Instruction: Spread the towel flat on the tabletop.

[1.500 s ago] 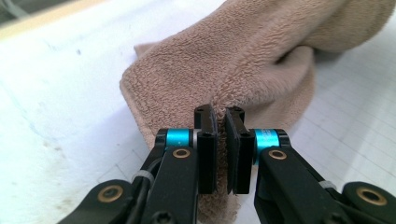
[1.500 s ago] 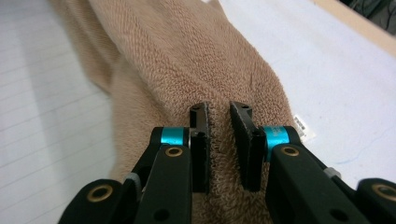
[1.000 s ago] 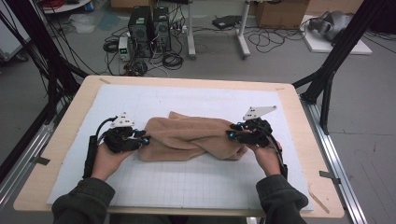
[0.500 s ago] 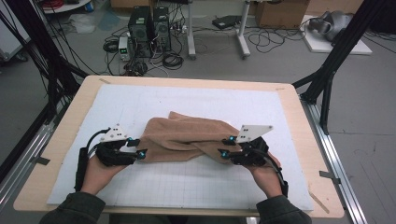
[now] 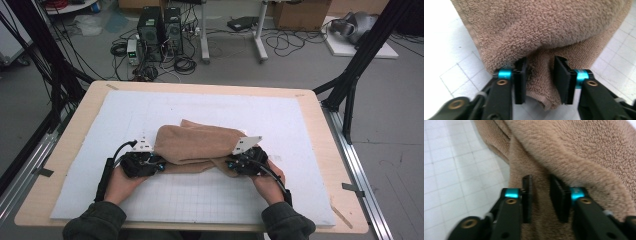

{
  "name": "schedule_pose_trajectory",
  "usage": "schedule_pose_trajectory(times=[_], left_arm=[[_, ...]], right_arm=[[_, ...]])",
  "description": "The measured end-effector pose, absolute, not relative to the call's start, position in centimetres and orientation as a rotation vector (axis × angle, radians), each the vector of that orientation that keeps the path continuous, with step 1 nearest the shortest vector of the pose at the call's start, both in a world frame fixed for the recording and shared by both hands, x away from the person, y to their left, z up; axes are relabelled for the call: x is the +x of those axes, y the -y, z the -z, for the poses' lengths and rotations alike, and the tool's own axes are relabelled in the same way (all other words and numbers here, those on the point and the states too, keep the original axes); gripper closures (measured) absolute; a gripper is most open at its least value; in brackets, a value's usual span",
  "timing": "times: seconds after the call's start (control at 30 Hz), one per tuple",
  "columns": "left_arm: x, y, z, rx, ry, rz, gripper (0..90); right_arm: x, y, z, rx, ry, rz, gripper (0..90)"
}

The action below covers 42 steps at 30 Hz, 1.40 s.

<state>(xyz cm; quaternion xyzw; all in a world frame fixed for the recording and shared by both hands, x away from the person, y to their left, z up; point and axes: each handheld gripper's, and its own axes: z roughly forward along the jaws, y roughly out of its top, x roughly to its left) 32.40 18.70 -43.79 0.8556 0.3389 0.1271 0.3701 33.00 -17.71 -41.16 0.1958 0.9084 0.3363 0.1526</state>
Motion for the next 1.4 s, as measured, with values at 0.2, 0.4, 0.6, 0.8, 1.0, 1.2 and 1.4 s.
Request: schedule_pose_trajectory(times=[0.2,0.4,0.6,0.8,1.0,1.2,1.4], left_arm=[[32.1,-18.4,43.6,2.214,-0.849,-0.343,80.9],[31.3,-19.1,42.5,2.174,-0.828,-0.322,83.0],[30.1,-20.0,40.2,2.102,-0.787,-0.326,83.5],[29.3,-20.3,37.1,2.052,-0.742,-0.367,84.0],[29.0,-21.0,34.0,2.002,-0.716,-0.418,84.2],[28.7,-22.3,32.0,1.937,-0.72,-0.445,84.6],[30.5,-21.6,34.3,1.989,-0.783,-0.439,84.5]], right_arm=[[33.3,17.8,41.3,0.552,-2.647,-0.948,88.9],[32.5,18.7,40.4,0.522,-2.633,-1.024,89.2],[31.3,20.0,38.7,0.508,-2.59,-1.118,89.4],[30.7,21.2,36.2,0.484,-2.538,-1.13,89.6],[30.9,22.1,33.8,0.484,-2.489,-1.13,89.8],[31.1,23.3,31.9,0.502,-2.432,-1.149,89.8],[33.7,23.3,33.5,0.586,-2.479,-1.093,89.8]])
